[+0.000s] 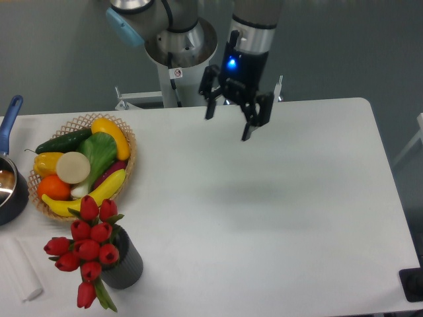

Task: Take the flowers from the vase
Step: 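Move the open gripper toward the red tulips in the black vase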

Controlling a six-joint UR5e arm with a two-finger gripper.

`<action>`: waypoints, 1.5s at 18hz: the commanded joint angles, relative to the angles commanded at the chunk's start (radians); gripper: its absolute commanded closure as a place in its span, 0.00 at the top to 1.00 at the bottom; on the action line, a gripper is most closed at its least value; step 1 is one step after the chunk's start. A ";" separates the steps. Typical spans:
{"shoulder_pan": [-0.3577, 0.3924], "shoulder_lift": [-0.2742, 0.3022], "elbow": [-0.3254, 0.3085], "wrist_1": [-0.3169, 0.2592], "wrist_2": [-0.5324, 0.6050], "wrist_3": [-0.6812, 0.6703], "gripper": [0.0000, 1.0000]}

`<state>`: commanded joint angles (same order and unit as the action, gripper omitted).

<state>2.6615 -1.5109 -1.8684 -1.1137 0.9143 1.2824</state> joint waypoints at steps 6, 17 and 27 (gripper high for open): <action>-0.075 -0.067 0.005 0.038 -0.002 -0.060 1.00; -0.193 -0.290 0.132 0.198 -0.100 -0.144 1.00; -0.282 -0.386 0.212 0.213 -0.147 -0.150 1.00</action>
<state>2.3793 -1.8974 -1.6569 -0.9004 0.7670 1.1321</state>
